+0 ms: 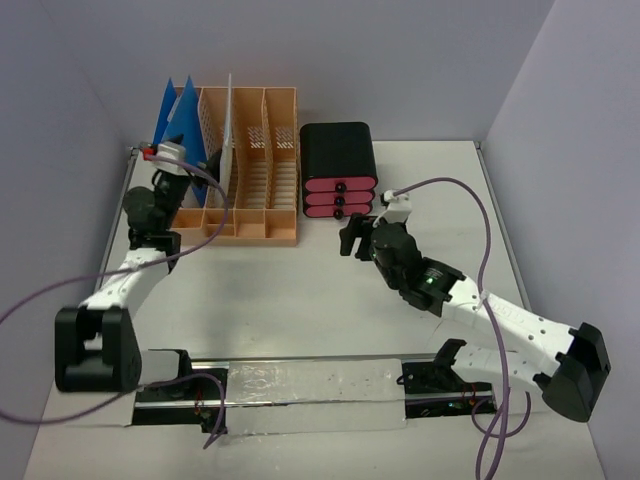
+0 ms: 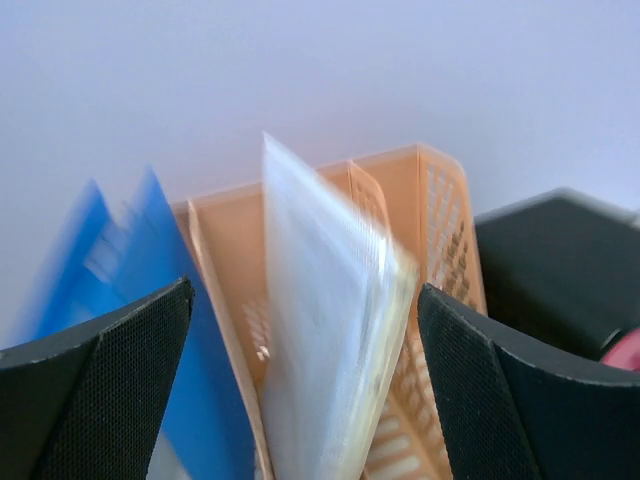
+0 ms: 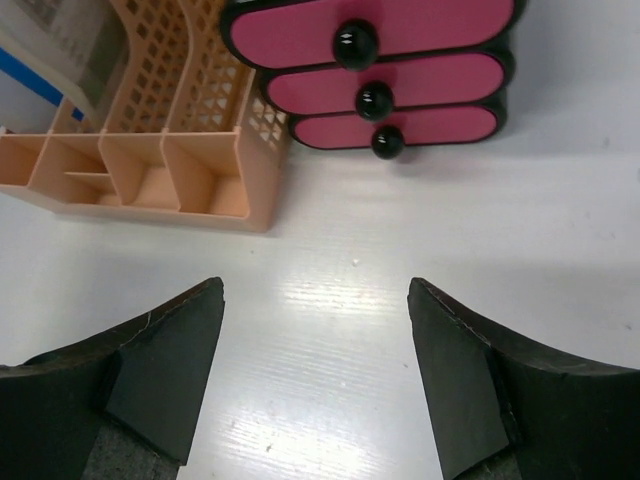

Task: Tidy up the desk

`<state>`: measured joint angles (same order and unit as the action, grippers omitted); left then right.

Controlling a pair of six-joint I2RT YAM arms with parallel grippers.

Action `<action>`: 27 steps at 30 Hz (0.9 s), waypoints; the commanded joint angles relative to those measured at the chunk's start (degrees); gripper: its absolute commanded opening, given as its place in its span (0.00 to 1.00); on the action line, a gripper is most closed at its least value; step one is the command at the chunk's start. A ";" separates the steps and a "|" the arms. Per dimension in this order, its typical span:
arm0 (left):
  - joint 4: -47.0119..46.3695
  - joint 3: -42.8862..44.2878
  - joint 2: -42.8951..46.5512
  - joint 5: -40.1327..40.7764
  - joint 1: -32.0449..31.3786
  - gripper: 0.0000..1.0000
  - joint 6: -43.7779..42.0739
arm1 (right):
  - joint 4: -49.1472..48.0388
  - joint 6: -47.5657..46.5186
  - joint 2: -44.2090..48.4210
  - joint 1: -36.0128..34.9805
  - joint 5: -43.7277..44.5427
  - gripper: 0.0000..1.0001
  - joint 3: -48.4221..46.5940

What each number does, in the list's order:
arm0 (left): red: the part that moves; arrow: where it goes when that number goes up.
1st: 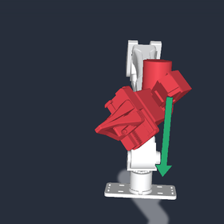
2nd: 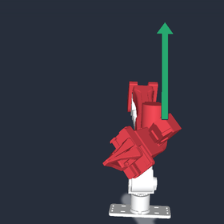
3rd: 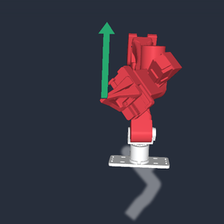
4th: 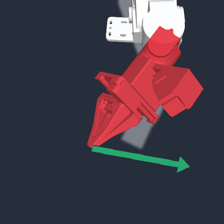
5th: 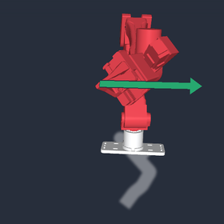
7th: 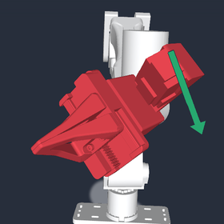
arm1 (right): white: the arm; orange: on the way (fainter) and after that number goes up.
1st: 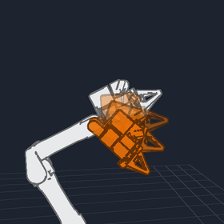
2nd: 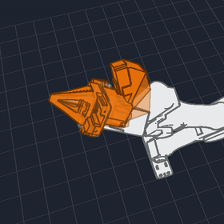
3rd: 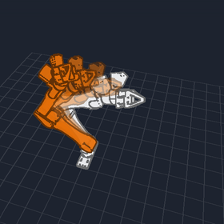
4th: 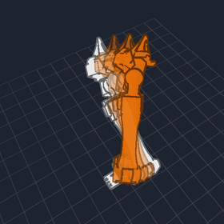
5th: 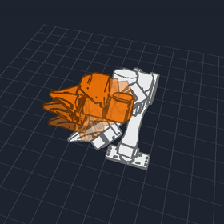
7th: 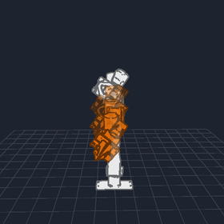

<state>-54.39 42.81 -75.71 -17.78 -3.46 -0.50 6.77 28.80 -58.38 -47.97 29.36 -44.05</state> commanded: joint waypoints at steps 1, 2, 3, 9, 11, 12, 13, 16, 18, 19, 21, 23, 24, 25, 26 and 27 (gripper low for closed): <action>29.78 4.88 11.22 2.87 -0.32 0.99 0.77 | 8.78 6.00 5.68 4.20 -2.71 0.83 0.57; 34.55 4.96 13.96 2.74 -0.27 0.99 -0.85 | 9.29 7.04 6.81 5.21 -4.24 0.83 1.77; 36.27 5.20 15.99 2.81 -0.28 0.99 -2.13 | 9.64 7.40 8.08 6.46 -4.83 0.83 2.21; 68.84 6.55 26.19 11.74 0.13 0.99 -10.15 | 14.95 8.21 19.68 15.33 -5.68 0.85 9.82; 72.46 2.62 29.32 13.91 0.26 0.99 -11.58 | 16.86 7.88 21.68 16.21 -3.31 0.89 10.89; 73.51 0.79 30.45 14.60 0.30 0.99 -12.37 | 17.28 7.71 22.19 16.52 -2.75 0.89 11.15; 75.14 -1.86 31.78 15.55 0.34 0.99 -13.49 | 17.55 7.43 22.59 16.96 -2.41 0.91 11.51; 78.01 -7.96 33.31 19.25 0.61 0.99 -15.60 | 17.53 6.53 22.03 17.60 -2.16 0.93 12.19; 79.18 -12.26 33.89 22.98 1.10 0.99 -17.09 | 17.85 6.09 20.45 17.82 -1.66 0.93 12.85; 79.46 -13.58 34.24 23.59 1.45 0.99 -17.44 | 18.03 6.09 19.26 17.74 -1.21 0.93 13.04; 79.79 -16.50 35.58 24.23 2.08 0.99 -17.69 | 18.66 6.55 17.83 17.82 0.28 0.93 13.84; 79.00 -18.77 37.36 23.61 2.61 0.99 -17.05 | 18.59 6.92 17.28 17.73 0.48 0.93 13.76; 77.97 -19.13 37.92 23.35 2.67 0.99 -16.56 | 18.55 5.86 17.03 17.81 -0.51 0.93 13.30; 77.03 -19.41 38.38 24.01 2.67 0.99 -16.03 | 18.48 5.40 16.93 17.82 -0.58 0.93 13.02; 76.72 -19.52 38.65 24.57 2.67 0.99 -15.62 | 18.46 5.36 16.90 17.82 -0.07 0.93 13.06; 76.34 -19.78 38.78 24.87 2.67 0.99 -15.50 | 18.46 5.64 17.16 17.82 0.87 0.93 13.26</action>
<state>25.17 22.62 -38.94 4.51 -1.24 -16.38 25.30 35.39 -41.94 -30.48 27.32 -30.57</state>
